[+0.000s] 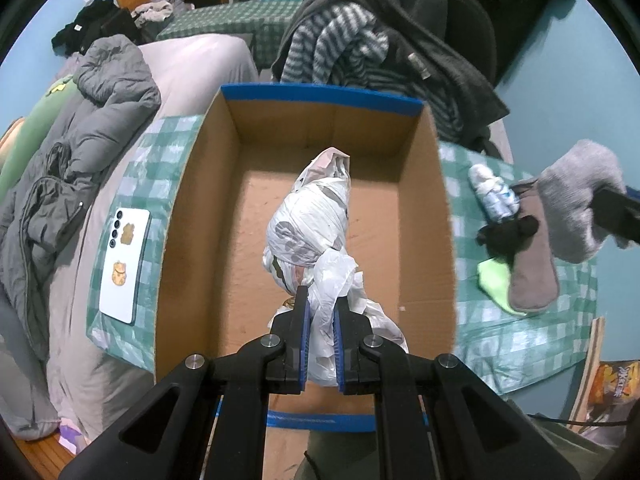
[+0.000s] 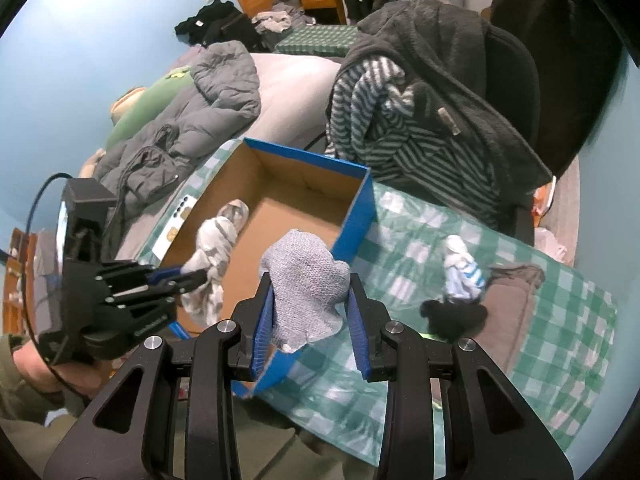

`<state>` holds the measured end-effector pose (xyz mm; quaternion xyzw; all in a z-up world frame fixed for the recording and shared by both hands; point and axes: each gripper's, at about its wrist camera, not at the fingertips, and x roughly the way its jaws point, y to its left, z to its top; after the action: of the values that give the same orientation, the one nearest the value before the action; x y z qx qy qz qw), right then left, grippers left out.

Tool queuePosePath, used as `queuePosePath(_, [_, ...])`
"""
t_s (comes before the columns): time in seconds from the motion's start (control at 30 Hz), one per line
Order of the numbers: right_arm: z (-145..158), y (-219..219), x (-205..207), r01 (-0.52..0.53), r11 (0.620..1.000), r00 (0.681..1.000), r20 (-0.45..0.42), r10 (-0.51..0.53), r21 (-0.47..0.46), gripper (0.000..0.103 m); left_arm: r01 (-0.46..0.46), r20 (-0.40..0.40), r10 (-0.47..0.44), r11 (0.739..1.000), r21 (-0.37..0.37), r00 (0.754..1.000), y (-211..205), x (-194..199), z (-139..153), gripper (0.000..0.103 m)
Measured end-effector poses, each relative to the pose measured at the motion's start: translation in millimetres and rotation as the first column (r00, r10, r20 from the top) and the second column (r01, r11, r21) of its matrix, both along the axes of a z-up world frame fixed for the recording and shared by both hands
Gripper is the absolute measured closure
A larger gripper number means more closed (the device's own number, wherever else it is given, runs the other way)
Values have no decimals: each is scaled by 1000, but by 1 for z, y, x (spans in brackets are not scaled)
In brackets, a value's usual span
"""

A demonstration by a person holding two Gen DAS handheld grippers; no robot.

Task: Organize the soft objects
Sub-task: 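Carry the white socks with the left gripper while the right carries the grey sock to the box, then open the left gripper over the box while the right releases the grey sock inside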

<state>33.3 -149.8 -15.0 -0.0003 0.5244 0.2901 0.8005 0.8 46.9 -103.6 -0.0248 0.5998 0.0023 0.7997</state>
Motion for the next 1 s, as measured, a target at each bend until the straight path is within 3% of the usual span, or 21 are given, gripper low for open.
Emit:
queuePosePath(0.43, [-18, 49, 13, -55, 998, 998, -30, 55, -24, 70, 18, -97, -13, 998, 55, 995, 14, 17, -55, 91])
queuePosePath(1.0, [-69, 92, 37, -115, 992, 988, -114, 109, -46, 70, -39, -102, 42, 999, 33, 994, 39, 15, -53, 90])
